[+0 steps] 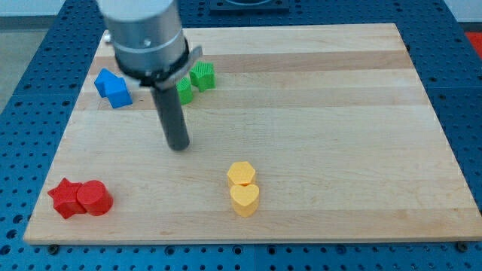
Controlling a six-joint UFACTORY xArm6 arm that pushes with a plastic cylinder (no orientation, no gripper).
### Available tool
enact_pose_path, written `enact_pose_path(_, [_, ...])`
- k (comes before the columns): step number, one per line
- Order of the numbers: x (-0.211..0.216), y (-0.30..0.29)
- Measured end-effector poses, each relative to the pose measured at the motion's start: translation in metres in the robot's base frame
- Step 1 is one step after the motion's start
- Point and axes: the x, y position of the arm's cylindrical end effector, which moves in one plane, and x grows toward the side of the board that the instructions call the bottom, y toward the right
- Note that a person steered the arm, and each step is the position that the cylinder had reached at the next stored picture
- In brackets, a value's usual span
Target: Move the yellow blocks towards the center
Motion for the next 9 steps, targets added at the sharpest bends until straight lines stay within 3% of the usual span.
enact_pose_path(1, [0.051, 0.0])
enact_pose_path(2, [0.102, 0.037])
enact_pose_path(5, [0.109, 0.094])
enact_pose_path(6, [0.093, 0.1])
enact_pose_path(9, [-0.045, 0.168])
